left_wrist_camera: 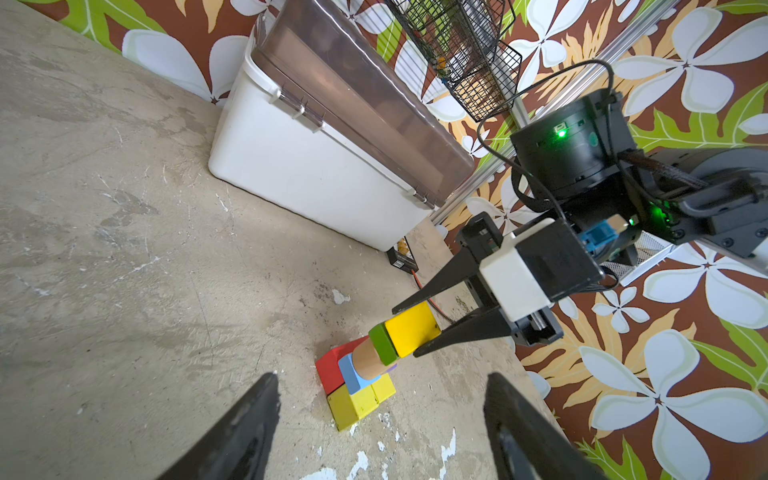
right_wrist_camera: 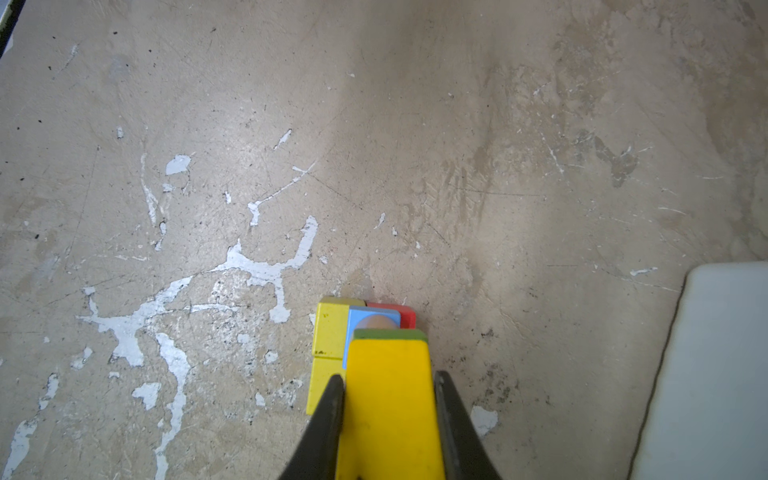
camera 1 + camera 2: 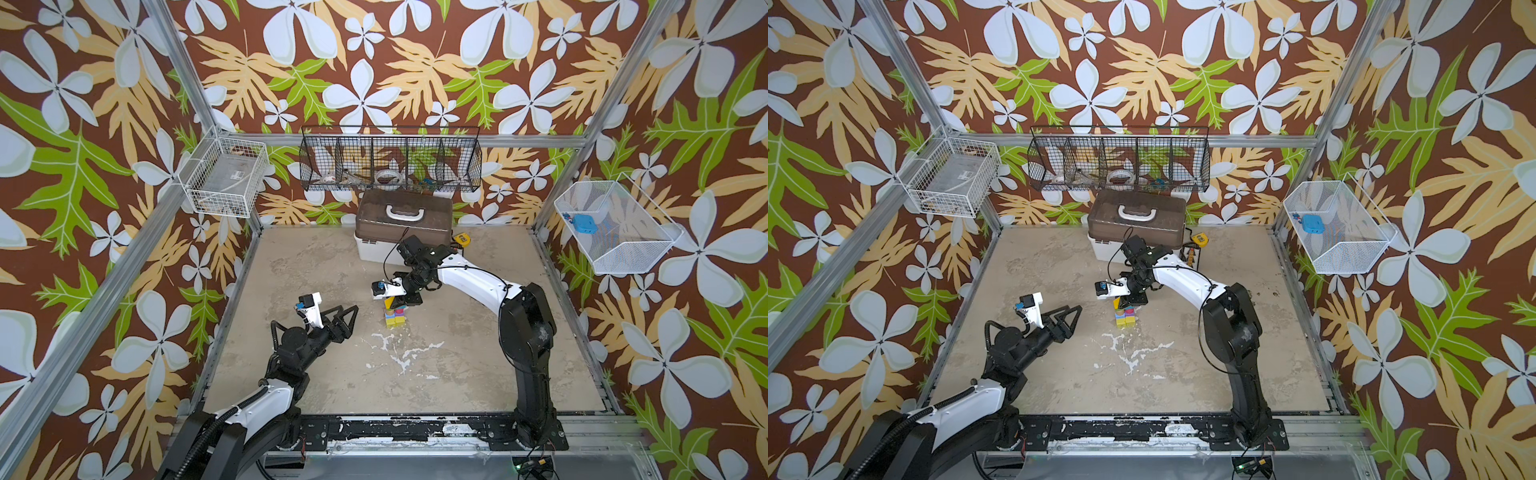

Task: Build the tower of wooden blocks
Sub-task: 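Lower the yellow block onto the green cube atop the stack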

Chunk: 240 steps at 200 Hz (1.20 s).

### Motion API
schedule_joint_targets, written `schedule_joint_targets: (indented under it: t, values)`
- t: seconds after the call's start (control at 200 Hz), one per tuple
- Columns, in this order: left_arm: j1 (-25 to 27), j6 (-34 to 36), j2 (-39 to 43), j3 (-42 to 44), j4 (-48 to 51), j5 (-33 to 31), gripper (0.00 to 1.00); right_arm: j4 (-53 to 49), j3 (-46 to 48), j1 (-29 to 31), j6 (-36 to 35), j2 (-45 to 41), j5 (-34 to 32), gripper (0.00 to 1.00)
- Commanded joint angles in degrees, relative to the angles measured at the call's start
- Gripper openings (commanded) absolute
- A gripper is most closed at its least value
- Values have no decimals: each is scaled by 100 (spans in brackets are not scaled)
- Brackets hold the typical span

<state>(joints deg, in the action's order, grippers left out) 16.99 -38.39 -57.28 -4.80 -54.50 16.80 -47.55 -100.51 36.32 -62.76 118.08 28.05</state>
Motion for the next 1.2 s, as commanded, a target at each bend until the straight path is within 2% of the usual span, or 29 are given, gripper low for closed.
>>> schedule_joint_targets:
  t: [0.0,0.36,0.836,0.876,0.931,0.956,0.966,0.981,0.996,1.196]
  values:
    - [-1,66,4,-31,-55,25,79,-44,23,-1,55,-23,-66,18]
    - [10,63,-12,-33,-52,24,79,-61,-29,-6,44,-31,-90,26]
    - [8,78,-14,-48,-53,18,79,-55,-3,-2,18,-122,-66,41]
    - [8,86,-13,-47,-52,17,79,-45,0,-5,18,-151,-47,46]
    - [7,86,-4,-48,-55,17,79,-44,-12,-9,18,-179,-11,58]
    - [13,86,-3,-43,-53,17,79,-34,-20,-2,23,-193,0,69]
    - [7,86,-3,-46,-54,21,79,-35,-21,-6,22,-197,1,77]
    - [7,86,-11,-47,-57,17,79,-35,-28,-2,20,-204,14,94]
    - [9,86,-5,-43,-53,14,79,-35,-28,-3,26,-211,23,100]
    - [6,95,-12,-46,-48,7,79,26,-28,-19,62,-315,81,100]
